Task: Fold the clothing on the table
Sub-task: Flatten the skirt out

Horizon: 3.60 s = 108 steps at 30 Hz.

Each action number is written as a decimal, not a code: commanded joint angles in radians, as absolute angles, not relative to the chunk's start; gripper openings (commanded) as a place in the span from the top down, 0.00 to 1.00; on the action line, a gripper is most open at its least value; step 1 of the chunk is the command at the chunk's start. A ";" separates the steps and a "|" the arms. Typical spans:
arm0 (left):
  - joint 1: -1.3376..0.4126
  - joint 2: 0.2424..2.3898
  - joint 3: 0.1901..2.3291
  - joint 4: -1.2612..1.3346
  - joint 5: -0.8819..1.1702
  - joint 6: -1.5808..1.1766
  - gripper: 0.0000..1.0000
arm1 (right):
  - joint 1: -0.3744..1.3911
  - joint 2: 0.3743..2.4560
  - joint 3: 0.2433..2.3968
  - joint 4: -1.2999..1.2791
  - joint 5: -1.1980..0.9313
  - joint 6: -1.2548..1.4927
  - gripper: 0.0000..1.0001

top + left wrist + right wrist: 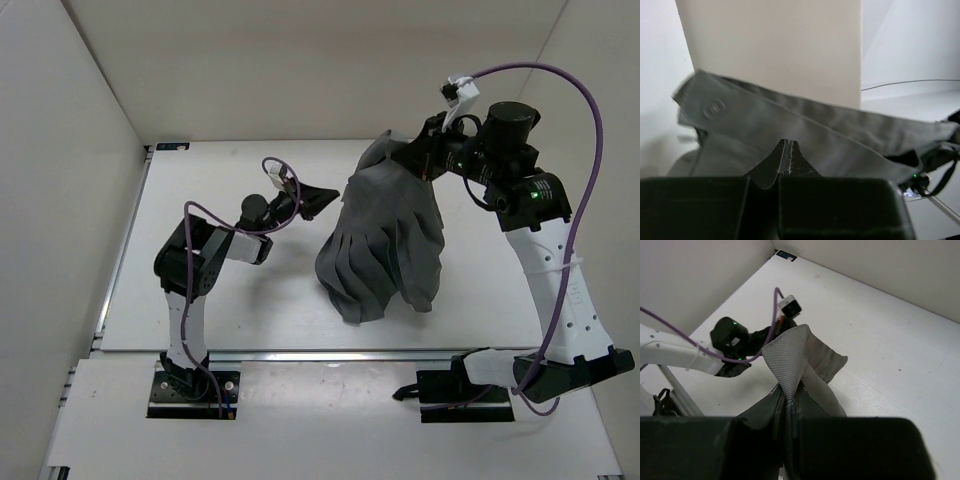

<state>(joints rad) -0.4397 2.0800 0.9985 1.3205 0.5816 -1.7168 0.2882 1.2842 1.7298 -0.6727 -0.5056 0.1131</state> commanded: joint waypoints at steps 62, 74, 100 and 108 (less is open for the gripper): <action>-0.509 1.957 1.032 1.851 0.687 -1.723 0.04 | 0.229 1.149 1.637 -0.469 -0.756 0.219 1.00; -0.509 2.069 1.074 1.813 0.661 -1.609 0.01 | 0.232 1.152 1.641 -0.457 -0.785 0.239 1.00; -0.517 1.892 1.022 1.856 0.657 -1.805 0.99 | 0.198 1.150 1.624 -0.445 -0.749 0.219 1.00; -0.421 1.663 0.850 1.807 0.707 -1.741 1.00 | 0.216 1.175 1.614 -0.494 -0.680 0.184 1.00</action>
